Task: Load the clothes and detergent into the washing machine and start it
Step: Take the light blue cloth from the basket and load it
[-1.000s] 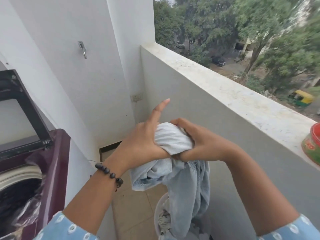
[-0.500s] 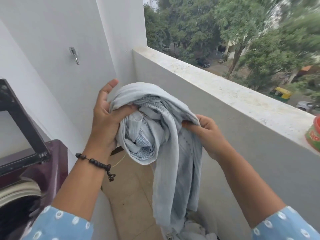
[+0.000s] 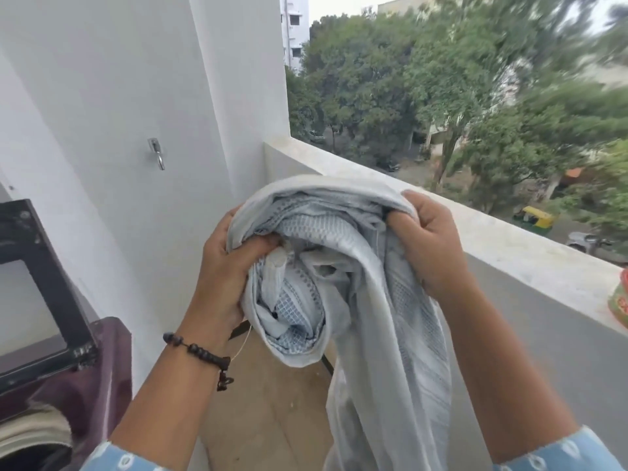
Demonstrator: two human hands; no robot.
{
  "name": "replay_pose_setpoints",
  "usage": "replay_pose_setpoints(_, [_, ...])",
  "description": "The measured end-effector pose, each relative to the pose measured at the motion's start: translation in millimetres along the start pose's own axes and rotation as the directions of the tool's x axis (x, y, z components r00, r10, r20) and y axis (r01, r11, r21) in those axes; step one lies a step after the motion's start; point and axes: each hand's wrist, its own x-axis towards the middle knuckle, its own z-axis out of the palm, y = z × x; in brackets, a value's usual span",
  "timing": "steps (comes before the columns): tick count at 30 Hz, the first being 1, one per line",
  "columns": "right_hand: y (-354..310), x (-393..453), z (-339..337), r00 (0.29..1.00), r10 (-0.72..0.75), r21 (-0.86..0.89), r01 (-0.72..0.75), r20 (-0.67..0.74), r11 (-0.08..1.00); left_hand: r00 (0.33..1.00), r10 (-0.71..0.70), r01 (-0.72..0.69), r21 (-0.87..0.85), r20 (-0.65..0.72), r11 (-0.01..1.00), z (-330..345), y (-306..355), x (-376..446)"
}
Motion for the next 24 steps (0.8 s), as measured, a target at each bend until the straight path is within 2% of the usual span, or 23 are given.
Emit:
replay_pose_setpoints(4, [19, -22, 20, 0.986, 0.129, 0.167, -0.146, 0.107, 0.975, 0.997, 0.011, -0.017, -0.082, -0.07, 0.996, 5, -2, 6])
replay_pose_setpoints(8, [37, -43, 16, 0.906, 0.17, 0.377, -0.325, 0.388, 0.867, 0.993, 0.045, -0.058, -0.12, -0.106, 0.991, 6, -4, 11])
replay_pose_setpoints(10, [47, -55, 17, 0.857, 0.189, 0.346, -0.382, 0.479, 0.857, 0.99, 0.049, -0.069, -0.152, -0.132, 0.986, 6, -7, 12])
replay_pose_setpoints(15, [60, -79, 39, 0.772, 0.303, 0.233, -0.496, 0.558, 0.836, 0.969, 0.045, -0.093, -0.188, -0.244, 0.978, 9, -22, 10])
replay_pose_setpoints(19, [54, -86, 56, 0.812, 0.424, 0.285, -0.55, 0.402, 0.785, 0.968, 0.167, -0.172, -0.007, -0.186, 0.985, 10, -38, -3])
replay_pose_setpoints(22, [53, -81, 55, 0.884, 0.373, 0.332, -0.455, 0.282, 0.826, 0.995, 0.1, -0.097, 0.124, -0.019, 0.988, -13, -49, -8])
replay_pose_setpoints(24, [50, -70, 47, 0.939, 0.292, 0.273, -0.333, 0.18, 0.903, 0.991, 0.006, -0.036, 0.231, 0.131, 0.972, -33, -49, -9])
